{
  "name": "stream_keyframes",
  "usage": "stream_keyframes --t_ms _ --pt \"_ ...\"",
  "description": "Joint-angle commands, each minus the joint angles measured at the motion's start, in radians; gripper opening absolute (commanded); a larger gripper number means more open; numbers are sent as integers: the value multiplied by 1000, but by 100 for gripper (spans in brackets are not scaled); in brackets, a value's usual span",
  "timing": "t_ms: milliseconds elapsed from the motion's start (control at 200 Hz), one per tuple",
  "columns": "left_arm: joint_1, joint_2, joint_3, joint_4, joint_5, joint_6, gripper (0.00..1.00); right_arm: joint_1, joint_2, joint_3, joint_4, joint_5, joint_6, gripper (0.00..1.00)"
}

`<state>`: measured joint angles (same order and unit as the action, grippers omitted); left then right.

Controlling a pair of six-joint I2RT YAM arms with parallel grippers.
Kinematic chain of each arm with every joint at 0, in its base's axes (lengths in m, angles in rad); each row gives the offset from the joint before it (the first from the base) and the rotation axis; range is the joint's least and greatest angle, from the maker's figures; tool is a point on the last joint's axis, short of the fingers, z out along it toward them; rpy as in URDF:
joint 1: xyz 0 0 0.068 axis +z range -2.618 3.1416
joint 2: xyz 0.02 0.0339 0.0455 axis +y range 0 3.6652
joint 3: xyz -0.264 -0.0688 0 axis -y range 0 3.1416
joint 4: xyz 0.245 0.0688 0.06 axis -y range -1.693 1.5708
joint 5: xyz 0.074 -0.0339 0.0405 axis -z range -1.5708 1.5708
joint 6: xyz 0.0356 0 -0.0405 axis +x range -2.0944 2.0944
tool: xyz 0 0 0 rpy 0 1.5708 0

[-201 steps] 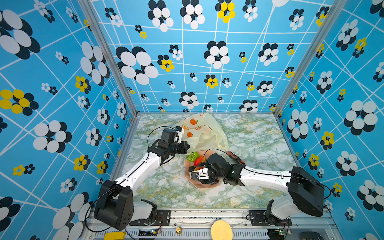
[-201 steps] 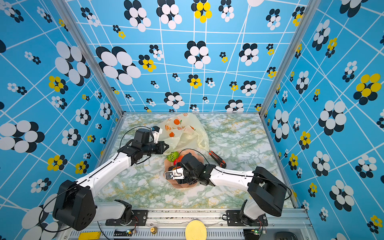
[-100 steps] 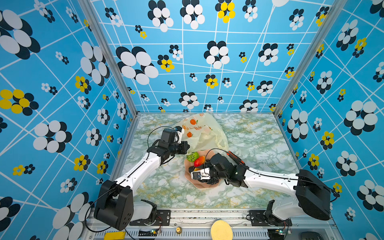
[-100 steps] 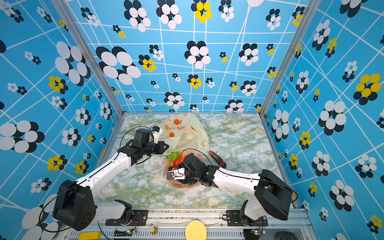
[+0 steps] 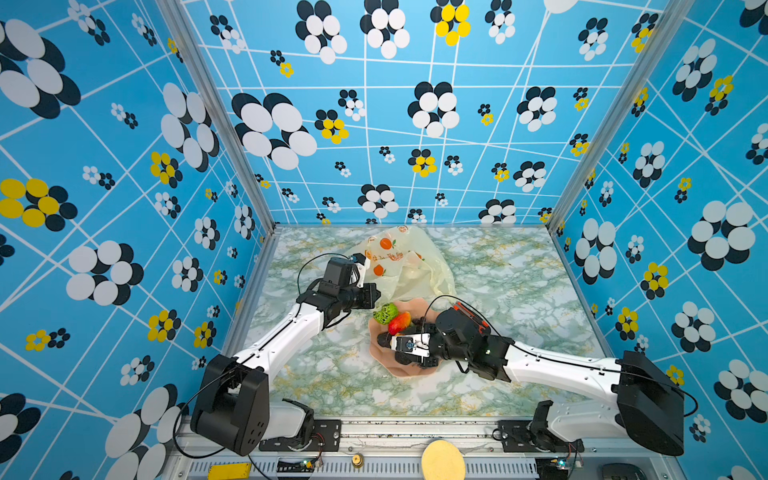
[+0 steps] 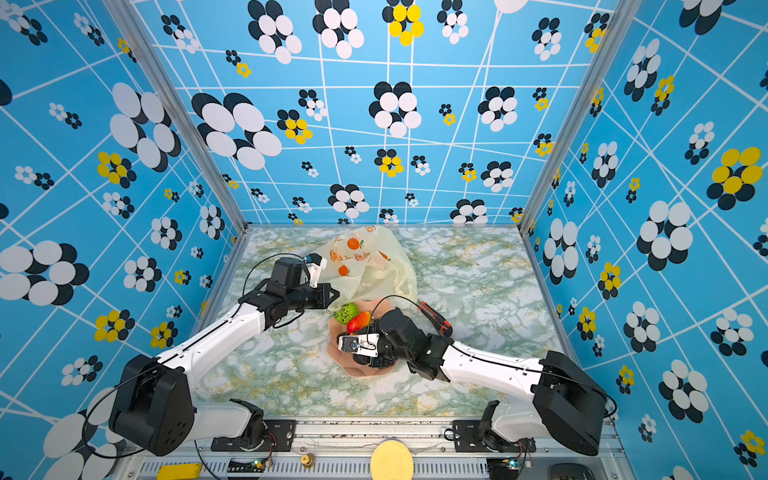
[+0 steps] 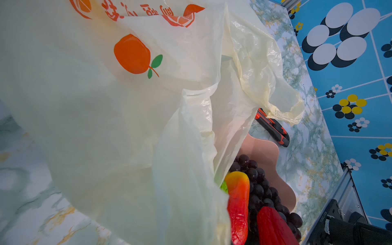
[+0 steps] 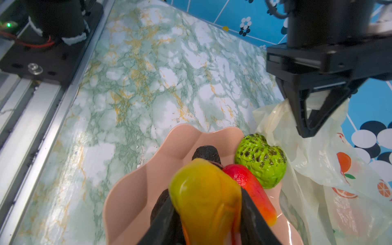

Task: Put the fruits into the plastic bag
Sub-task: 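Lift the mango with the right gripper and carry it toward the bag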

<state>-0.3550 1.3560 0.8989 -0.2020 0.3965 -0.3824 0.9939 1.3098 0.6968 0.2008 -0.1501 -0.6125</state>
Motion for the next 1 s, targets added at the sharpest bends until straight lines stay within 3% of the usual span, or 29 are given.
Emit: stream_keyframes --t_ms 0,325,515,785,995 --pt "-6 -1 35 10 16 -8 0 -54 -61 -26 140 -58 180 38" --pt "-7 -25 65 -11 16 -2 0 -212 -56 -17 470 -203 543 38" --pt "-8 -31 85 -9 19 -8 0 -312 75 28 731 -256 717 38" --pt "-7 -23 127 -20 21 -10 0 -381 375 147 1008 -307 848 36" --pt "-8 -18 156 -25 20 -13 0 -412 543 212 1077 -331 859 35"
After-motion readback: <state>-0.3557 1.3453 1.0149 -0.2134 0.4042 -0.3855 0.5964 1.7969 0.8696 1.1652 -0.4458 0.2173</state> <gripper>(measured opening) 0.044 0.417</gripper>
